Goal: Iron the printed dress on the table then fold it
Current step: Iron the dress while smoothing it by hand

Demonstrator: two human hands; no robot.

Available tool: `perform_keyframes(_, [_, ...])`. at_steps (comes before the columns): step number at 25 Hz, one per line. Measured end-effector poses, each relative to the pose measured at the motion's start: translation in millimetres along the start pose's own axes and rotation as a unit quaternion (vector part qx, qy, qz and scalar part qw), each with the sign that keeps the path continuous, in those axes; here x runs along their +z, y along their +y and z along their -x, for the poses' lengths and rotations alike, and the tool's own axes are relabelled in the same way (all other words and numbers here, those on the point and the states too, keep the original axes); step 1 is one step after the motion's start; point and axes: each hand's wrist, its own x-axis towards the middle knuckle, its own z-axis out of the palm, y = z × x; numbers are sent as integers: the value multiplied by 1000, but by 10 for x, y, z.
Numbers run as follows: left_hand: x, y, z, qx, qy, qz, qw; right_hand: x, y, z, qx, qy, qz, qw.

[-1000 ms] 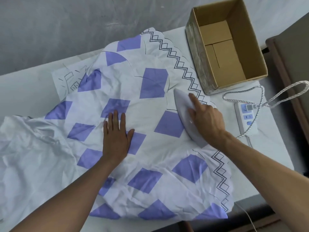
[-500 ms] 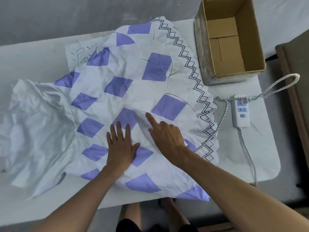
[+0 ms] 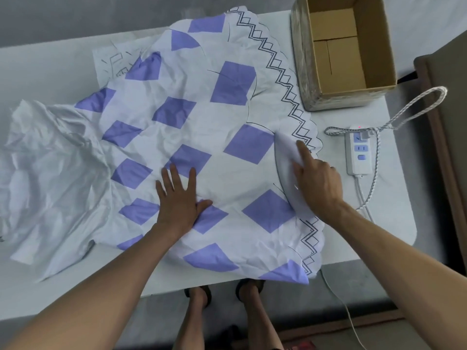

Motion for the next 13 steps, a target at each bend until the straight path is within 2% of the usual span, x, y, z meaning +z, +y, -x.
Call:
perform_keyframes(4, [-163, 60, 10, -2, 10, 1, 1000, -107, 148, 68, 55, 17, -34, 998])
perform_keyframes(5, [-231, 125, 29, 20, 32, 6, 999, -188, 139, 101, 61, 17, -48, 997])
perform_keyframes(7, [-298, 394, 117, 139, 62, 19, 988, -362, 94, 78, 57, 21, -85, 995])
perform_keyframes(8, [-283, 580, 209, 222, 52, 25, 973, -440, 67, 25, 47, 23, -96, 994])
perform_keyframes(10, [-193, 915, 436, 348, -36, 24, 936, -507, 1, -126, 6, 10, -85, 996])
perform_keyframes(11, [-151, 1021, 528, 371, -79, 27, 925, -500, -37, -201, -20, -5, -65, 998])
perform_keyframes(13, [-86, 1084, 600, 382, -109, 23, 918, -425, -72, -320, -56, -32, -13, 998])
